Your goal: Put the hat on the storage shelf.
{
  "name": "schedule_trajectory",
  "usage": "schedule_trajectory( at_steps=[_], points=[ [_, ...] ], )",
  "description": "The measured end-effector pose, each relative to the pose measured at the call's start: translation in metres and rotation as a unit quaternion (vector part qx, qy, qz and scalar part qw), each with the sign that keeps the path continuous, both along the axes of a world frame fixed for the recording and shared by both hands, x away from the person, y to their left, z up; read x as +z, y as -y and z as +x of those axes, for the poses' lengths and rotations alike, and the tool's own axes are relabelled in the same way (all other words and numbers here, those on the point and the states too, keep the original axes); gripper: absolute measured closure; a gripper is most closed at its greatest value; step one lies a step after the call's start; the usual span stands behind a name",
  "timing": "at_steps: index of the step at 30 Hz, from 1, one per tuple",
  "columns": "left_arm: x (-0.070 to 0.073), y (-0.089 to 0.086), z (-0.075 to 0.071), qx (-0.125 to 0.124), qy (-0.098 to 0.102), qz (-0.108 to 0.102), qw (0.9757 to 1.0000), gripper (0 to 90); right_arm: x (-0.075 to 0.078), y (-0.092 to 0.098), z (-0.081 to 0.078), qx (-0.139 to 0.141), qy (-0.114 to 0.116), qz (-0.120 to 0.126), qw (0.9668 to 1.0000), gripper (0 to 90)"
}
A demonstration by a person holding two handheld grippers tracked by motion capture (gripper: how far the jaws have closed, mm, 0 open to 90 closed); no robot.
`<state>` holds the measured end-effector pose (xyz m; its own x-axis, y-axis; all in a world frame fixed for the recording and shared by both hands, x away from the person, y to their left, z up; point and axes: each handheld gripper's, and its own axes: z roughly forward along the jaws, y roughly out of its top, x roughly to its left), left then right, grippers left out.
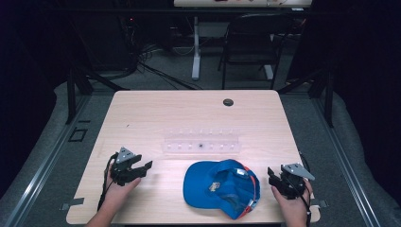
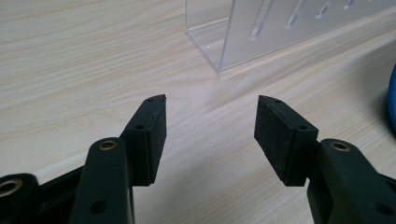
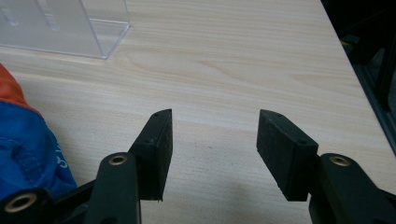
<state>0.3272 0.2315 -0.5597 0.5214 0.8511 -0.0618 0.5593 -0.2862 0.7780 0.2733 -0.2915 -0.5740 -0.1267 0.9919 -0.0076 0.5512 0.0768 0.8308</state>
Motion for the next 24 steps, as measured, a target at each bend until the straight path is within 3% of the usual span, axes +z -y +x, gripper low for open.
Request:
schedule_trajectory(
  at_steps=[3,8,10,13,17,20,23,24],
  points=[
    [0.000,0.000,-0.001,-0.001,0.002,-0.002,1.0000,44.6,0.001,-0.002,-0.002,-0.001,0.009,-0.018,0.9998,48.9],
    [0.001,0.000,0.000,-0.007,0.001,0.002,1.0000,44.6,0.003,-0.001,-0.002,-0.002,0.010,0.013,0.9999,47.2],
    [0.001,0.000,0.001,-0.005,0.001,-0.001,1.0000,44.6,0.005,-0.003,-0.002,0.003,0.000,0.031,0.9995,45.0],
    [0.001,0.000,0.000,-0.005,-0.002,0.001,1.0000,44.6,0.008,-0.004,-0.001,0.010,-0.017,0.036,0.9992,45.6],
    [0.002,-0.002,-0.003,-0.004,0.001,0.000,1.0000,44.7,0.012,-0.012,0.001,0.019,-0.047,-0.010,0.9987,46.1],
    [0.002,-0.004,-0.003,-0.006,-0.003,-0.006,1.0000,44.8,0.020,-0.013,0.003,0.022,-0.061,-0.009,0.9979,45.7],
    [0.003,-0.003,-0.004,-0.006,0.001,-0.009,0.9999,44.8,0.028,-0.013,0.004,0.020,-0.068,-0.027,0.9972,45.6],
    [0.003,-0.002,-0.004,-0.010,0.001,-0.006,0.9999,44.8,0.038,-0.012,0.006,0.018,-0.075,-0.037,0.9963,45.4]
  ],
)
